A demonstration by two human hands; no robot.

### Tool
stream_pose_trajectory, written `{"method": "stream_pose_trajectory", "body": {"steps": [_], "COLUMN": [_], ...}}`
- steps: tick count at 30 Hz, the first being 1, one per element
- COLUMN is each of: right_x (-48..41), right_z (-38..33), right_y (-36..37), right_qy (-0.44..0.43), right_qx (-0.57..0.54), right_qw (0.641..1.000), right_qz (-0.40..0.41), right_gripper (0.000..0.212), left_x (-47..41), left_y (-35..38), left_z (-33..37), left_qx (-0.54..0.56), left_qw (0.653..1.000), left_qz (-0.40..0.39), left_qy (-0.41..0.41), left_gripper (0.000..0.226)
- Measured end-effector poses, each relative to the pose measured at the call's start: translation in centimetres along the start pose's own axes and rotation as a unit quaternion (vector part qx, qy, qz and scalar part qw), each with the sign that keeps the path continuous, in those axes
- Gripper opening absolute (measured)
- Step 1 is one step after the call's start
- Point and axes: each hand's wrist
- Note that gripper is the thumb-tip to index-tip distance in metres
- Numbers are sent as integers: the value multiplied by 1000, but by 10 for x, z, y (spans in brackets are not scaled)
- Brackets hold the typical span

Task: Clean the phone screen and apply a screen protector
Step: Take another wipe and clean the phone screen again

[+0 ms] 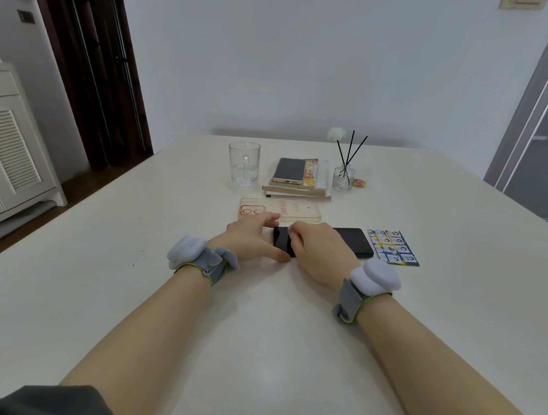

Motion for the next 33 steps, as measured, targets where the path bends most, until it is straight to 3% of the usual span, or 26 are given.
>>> {"method": "stream_pose_trajectory", "body": {"steps": [5, 8, 14, 18, 33], "right_x": [0, -2, 2, -1, 3], "right_z": [-2, -2, -2, -6, -15], "right_y": [1, 5, 5, 5, 6], "right_qy": [-20, -49, -59, -29, -47], "right_qx": [35, 68, 40, 58, 70], "right_qw": [999, 993, 987, 987, 986], "right_qz": [-18, -79, -147, -144, -145], "right_gripper": [29, 38, 49, 47, 50], "left_x": [-1, -1, -3, -5, -7], "left_y": [2, 1, 1, 2, 3], "left_z": [0, 1, -5, -6, -14], "left_qx": [-1, 4, 13, 32, 55], "left_qw": [1000, 1000, 1000, 999, 998], "left_qz": [18, 15, 16, 24, 35], "left_qy": [-1, -5, -4, -5, 17], "left_gripper": [93, 103, 102, 107, 102]}}
Point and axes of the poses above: each hand's wrist, its own x-axis away from the middle knuckle, its own y-axis out of the palm, z = x × y, and after that the axes turned 14 degrees about y, right-handed
